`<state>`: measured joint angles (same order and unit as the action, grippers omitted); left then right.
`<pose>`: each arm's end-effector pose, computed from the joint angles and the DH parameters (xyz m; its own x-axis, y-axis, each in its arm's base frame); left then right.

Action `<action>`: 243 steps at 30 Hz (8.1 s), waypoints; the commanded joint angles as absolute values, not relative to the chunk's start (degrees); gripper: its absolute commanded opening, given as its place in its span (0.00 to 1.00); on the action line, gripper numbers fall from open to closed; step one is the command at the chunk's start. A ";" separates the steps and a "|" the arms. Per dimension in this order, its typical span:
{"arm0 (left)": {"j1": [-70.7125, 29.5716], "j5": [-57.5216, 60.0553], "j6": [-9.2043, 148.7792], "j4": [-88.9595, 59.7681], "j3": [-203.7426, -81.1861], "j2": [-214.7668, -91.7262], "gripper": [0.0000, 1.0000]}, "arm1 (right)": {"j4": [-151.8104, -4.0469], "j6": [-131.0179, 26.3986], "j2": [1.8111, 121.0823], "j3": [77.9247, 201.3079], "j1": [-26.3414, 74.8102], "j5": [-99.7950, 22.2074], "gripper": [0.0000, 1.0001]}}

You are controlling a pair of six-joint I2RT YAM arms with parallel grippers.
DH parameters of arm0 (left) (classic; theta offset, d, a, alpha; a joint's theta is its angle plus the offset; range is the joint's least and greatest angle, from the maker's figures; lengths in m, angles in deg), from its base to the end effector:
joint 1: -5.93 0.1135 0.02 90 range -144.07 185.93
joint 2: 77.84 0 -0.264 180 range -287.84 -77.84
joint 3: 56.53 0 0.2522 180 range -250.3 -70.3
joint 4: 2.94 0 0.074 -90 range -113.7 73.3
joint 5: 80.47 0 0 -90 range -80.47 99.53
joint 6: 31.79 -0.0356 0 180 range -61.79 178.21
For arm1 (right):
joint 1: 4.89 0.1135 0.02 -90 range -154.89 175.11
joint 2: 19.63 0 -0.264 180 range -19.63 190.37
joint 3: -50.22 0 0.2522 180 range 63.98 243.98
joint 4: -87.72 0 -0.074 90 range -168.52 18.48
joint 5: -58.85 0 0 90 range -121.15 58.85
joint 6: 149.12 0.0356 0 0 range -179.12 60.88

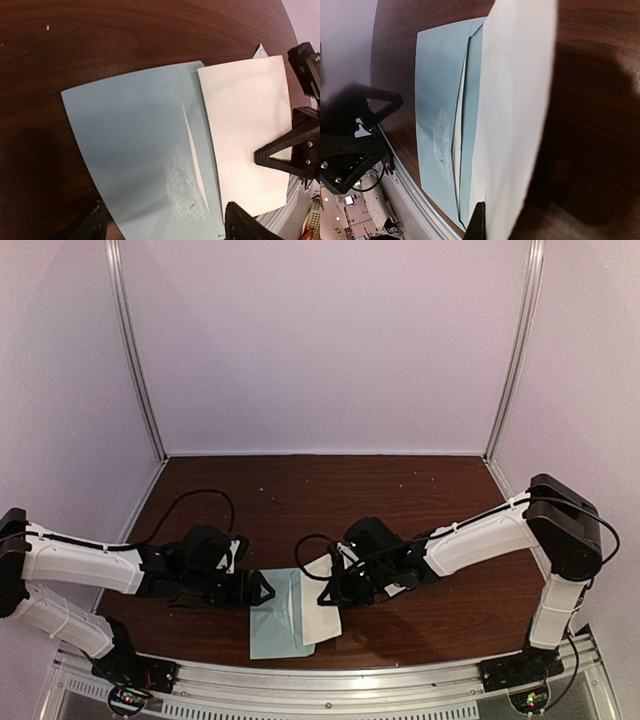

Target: Place the letter into the envelope and seal it

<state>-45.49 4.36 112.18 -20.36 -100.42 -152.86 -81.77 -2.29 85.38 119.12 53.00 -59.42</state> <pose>0.1472 -0.1897 0.1561 -0.9346 -0.1199 -0.3348 0.1018 0.8117 -0.5751 0.1795 0.3177 0.1433 -0.9806 -0.1756 -0.0876 -0.1794 0.6207 0.7633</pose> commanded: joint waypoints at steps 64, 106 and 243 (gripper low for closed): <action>-42.28 -7.89 116.82 -1.21 -88.51 -155.16 0.33 | -80.66 3.19 93.67 127.38 55.53 -59.31 0.00; -34.76 -30.27 88.81 -20.21 -122.12 -144.75 0.86 | -74.79 -31.60 60.67 121.76 50.19 -83.92 0.00; -47.86 -8.39 87.57 4.51 -121.93 -150.30 0.00 | -98.98 -19.10 41.66 104.20 45.50 -50.88 0.81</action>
